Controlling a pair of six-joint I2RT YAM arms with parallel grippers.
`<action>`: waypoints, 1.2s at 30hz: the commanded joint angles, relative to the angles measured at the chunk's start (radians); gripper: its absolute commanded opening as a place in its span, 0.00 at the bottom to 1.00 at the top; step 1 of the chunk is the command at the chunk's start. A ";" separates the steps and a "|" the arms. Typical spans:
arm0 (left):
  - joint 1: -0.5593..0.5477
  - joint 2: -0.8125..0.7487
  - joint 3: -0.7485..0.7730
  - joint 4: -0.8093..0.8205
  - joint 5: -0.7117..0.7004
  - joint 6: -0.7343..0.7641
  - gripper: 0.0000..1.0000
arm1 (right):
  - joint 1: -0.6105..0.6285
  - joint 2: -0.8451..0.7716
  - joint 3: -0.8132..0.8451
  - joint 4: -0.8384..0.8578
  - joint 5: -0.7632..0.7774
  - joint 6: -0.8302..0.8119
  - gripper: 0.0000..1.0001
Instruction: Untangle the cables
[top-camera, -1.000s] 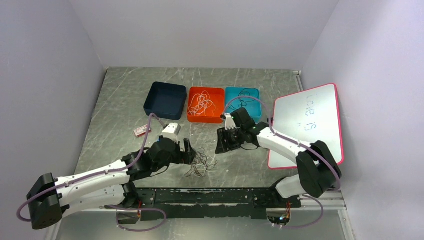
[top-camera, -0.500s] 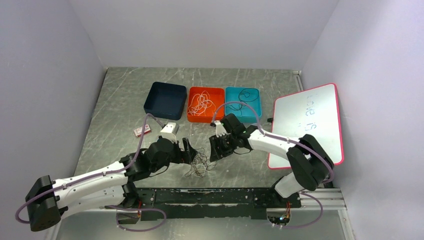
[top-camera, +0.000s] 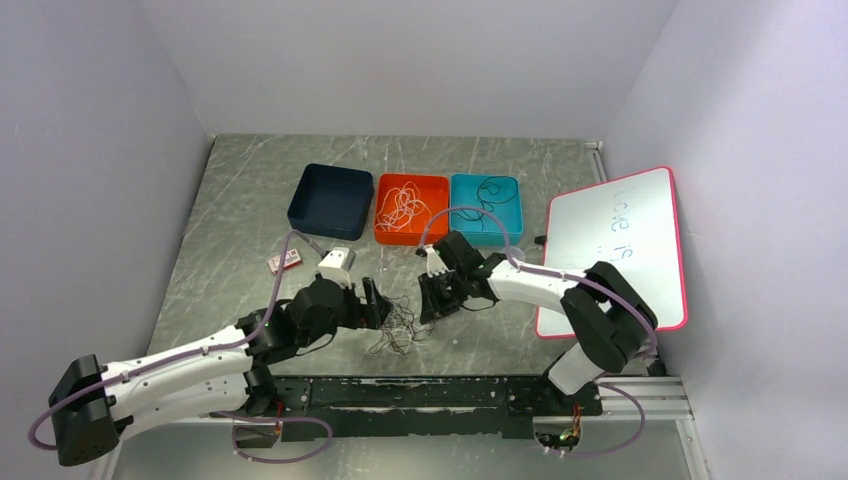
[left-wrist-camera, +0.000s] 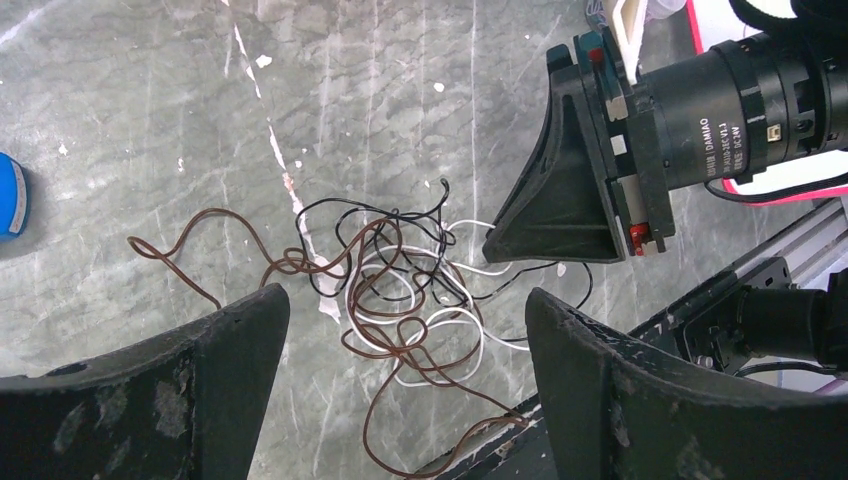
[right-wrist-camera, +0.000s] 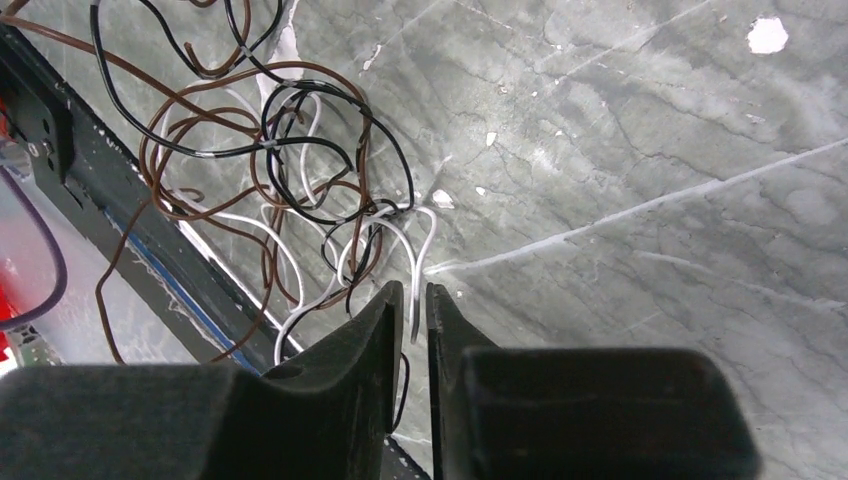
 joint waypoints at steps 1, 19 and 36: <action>0.004 -0.022 -0.010 0.012 0.002 -0.008 0.92 | 0.014 -0.013 0.033 0.009 0.031 0.005 0.15; 0.004 -0.203 -0.013 0.221 0.070 0.245 0.93 | 0.028 -0.331 0.281 -0.129 0.094 0.035 0.00; 0.004 -0.095 0.098 0.385 0.102 0.521 0.96 | 0.032 -0.356 0.460 -0.122 -0.034 0.138 0.00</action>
